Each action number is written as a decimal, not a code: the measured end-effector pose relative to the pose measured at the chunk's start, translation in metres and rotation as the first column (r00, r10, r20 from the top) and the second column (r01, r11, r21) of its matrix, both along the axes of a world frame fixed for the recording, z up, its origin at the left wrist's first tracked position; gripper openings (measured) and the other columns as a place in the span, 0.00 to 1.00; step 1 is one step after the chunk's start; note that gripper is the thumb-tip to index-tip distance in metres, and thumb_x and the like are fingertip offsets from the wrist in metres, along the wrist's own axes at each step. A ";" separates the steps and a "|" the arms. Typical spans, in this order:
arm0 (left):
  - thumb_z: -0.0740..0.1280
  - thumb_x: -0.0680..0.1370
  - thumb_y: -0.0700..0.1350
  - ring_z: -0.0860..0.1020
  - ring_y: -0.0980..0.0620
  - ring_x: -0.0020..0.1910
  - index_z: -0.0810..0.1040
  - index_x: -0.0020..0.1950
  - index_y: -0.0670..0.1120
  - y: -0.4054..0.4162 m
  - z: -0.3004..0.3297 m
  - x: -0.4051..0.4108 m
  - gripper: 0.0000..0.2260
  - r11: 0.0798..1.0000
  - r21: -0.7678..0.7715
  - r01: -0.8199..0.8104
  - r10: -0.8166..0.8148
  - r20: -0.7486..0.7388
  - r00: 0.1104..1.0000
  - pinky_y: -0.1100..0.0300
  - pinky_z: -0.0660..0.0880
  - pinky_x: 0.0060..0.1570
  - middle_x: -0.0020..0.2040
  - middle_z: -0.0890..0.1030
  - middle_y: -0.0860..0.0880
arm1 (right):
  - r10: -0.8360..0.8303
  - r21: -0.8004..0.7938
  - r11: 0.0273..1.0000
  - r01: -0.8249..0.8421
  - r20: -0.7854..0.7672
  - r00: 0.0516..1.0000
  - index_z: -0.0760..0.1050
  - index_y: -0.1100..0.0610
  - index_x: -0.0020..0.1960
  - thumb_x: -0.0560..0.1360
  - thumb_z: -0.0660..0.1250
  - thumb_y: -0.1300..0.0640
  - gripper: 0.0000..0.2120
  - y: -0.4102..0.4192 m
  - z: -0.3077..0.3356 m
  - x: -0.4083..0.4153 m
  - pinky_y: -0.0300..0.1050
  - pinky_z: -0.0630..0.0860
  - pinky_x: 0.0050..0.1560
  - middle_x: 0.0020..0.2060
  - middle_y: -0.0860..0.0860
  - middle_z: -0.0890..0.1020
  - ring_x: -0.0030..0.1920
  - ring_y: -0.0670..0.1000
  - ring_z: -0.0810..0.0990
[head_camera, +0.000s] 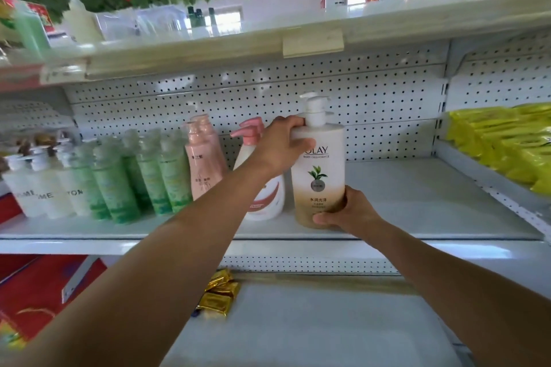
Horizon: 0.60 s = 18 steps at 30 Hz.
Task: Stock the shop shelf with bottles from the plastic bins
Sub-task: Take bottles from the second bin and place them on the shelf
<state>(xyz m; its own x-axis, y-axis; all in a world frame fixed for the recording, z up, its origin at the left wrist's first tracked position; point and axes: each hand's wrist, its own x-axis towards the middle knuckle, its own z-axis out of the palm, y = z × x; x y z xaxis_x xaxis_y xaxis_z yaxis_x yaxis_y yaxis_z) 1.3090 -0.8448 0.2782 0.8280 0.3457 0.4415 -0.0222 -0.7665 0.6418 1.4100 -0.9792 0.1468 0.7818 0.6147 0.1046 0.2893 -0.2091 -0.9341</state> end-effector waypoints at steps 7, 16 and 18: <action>0.69 0.77 0.45 0.75 0.47 0.58 0.73 0.67 0.44 0.003 0.010 0.012 0.19 0.980 0.178 -0.089 0.102 -0.065 0.993 0.56 0.72 0.58 0.61 0.75 0.45 | 0.015 -0.016 1.000 -0.015 0.013 1.000 0.74 0.53 0.59 0.53 0.82 0.55 0.36 0.014 -0.001 0.015 0.50 0.80 0.55 0.50 0.48 0.84 0.53 0.50 0.82; 0.67 0.78 0.47 0.76 0.47 0.57 0.72 0.68 0.43 0.000 0.012 0.015 0.19 0.940 0.291 -0.176 0.208 -0.081 0.975 0.54 0.73 0.56 0.60 0.78 0.45 | 0.079 -0.086 0.993 -0.075 0.035 0.996 0.74 0.54 0.61 0.58 0.82 0.59 0.34 0.022 0.005 0.022 0.47 0.79 0.55 0.51 0.48 0.84 0.53 0.49 0.82; 0.67 0.78 0.47 0.76 0.47 0.57 0.72 0.68 0.44 -0.001 0.012 0.015 0.19 0.937 0.293 -0.189 0.220 -0.079 0.972 0.55 0.73 0.55 0.60 0.78 0.45 | 0.078 -0.111 0.991 -0.073 0.043 0.996 0.75 0.54 0.60 0.57 0.82 0.58 0.33 0.022 0.006 0.021 0.46 0.79 0.55 0.50 0.47 0.84 0.53 0.49 0.82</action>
